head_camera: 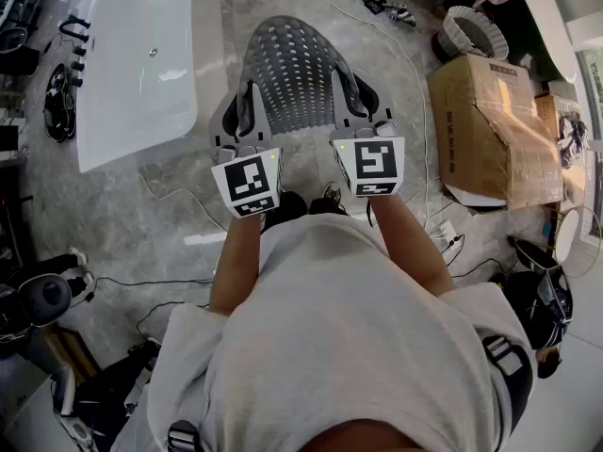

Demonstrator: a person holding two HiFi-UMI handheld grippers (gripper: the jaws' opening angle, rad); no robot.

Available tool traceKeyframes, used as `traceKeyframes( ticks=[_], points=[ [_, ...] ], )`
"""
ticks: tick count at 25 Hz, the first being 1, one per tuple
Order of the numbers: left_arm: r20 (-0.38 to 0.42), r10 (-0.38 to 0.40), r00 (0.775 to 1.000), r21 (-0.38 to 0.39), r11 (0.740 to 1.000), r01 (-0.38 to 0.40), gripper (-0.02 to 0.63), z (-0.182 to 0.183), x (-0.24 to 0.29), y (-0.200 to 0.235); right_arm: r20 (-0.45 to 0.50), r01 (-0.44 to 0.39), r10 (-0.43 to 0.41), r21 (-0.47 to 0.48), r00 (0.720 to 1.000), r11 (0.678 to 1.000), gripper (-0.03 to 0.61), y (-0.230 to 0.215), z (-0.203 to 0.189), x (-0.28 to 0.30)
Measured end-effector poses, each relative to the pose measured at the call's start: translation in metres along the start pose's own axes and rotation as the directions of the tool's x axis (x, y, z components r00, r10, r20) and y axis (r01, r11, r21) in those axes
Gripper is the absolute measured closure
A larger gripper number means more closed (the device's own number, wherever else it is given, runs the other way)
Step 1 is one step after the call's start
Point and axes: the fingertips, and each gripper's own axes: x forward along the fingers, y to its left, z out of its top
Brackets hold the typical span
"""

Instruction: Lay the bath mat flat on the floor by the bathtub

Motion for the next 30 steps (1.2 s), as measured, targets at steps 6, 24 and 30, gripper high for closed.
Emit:
traceKeyframes(
  ticks=[6,24,30],
  points=[
    [-0.012,-0.012,1.0,-0.001,1.0,0.012,0.59,-0.002,-0.005,-0.033,0.0,-0.009,0.009,0.008,1.0,1.0,0.555,-0.017,-0.013,-0.021],
    [-0.141,0.016,0.99,-0.031,0.999,-0.021,0.589,-0.054,-0.027,-0.049,-0.074,-0.067,0.068,0.009,0.995,0.998,0.555,-0.025,-0.067,-0.043],
    [-0.162,0.003,0.987,-0.068,0.998,-0.014,0.591,-0.074,-0.001,-0.023,-0.117,-0.057,0.058,0.012,0.991,0.998,0.555,-0.022,-0.078,-0.016]
  ],
)
